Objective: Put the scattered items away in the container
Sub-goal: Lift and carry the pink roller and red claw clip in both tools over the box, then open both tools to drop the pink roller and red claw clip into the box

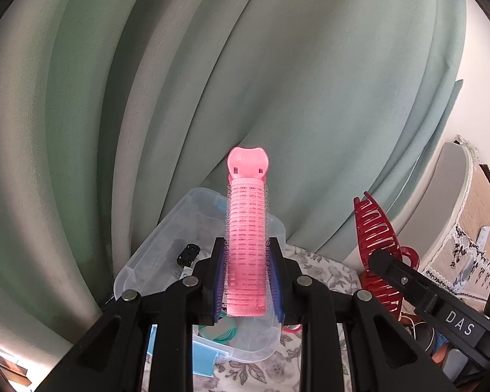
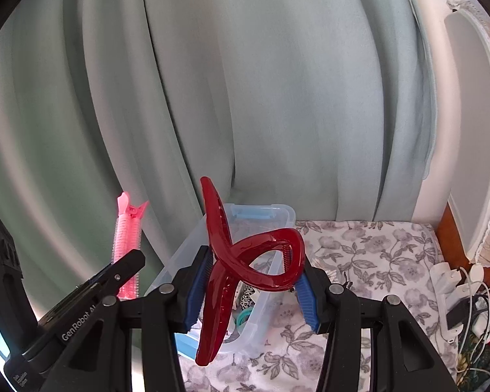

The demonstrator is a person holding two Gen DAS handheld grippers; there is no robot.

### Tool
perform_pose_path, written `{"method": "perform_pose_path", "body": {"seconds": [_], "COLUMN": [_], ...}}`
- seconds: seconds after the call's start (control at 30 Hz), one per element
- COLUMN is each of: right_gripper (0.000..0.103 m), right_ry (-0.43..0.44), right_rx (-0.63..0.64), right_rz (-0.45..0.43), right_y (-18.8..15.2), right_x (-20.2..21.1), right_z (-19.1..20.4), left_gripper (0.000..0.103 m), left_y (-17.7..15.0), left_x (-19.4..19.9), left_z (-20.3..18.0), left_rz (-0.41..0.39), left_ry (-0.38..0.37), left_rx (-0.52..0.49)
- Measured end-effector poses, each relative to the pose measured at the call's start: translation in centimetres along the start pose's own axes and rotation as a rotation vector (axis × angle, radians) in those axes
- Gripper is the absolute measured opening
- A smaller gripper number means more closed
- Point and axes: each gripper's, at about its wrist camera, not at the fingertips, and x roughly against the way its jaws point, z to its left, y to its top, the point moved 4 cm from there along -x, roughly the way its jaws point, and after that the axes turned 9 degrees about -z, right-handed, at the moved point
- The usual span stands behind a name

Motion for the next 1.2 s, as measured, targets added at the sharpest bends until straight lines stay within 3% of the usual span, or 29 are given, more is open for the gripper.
{"method": "perform_pose_path", "body": {"seconds": [0.5, 1.2], "right_gripper": [0.052, 0.053], "right_ry": [0.014, 0.023], "right_rx": [0.041, 0.062], "right_rz": [0.11, 0.238], "right_y": [-1.8, -4.1], "right_x": [-4.6, -11.1], "right_z": [2.8, 3.7], "left_gripper": [0.025, 0.025], "left_y": [-1.3, -2.6], "left_x": [-3.6, -7.5], "left_z": [3.8, 6.0], "left_rz": [0.081, 0.153], "left_ry": [0.033, 0.095], "left_rx": [0.052, 0.06]}}
